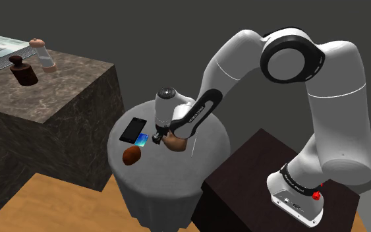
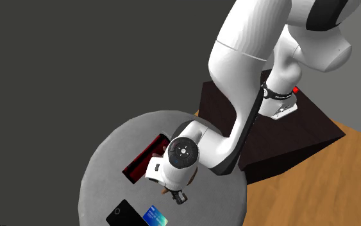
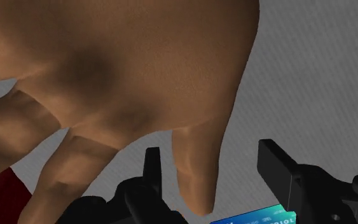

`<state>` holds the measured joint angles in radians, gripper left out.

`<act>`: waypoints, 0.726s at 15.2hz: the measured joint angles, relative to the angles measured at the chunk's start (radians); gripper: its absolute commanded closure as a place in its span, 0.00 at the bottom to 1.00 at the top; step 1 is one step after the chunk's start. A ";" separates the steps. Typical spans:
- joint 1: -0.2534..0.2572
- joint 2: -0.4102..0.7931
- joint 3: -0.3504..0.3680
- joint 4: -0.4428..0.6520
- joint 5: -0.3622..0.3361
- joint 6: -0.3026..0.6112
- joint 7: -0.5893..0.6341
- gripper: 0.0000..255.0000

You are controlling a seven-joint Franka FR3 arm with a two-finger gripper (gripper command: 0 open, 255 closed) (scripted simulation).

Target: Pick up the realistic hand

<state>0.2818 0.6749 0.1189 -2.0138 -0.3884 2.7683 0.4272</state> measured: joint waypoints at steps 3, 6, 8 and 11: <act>0.000 0.006 -0.002 0.002 -0.001 0.002 0.000 1.00; 0.000 0.006 -0.002 0.002 -0.001 0.002 0.000 1.00; 0.000 0.006 -0.002 0.001 -0.001 0.002 0.001 1.00; -0.004 -0.013 0.004 -0.009 0.003 -0.009 -0.003 1.00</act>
<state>0.2774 0.6620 0.1229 -2.0229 -0.3850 2.7598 0.4238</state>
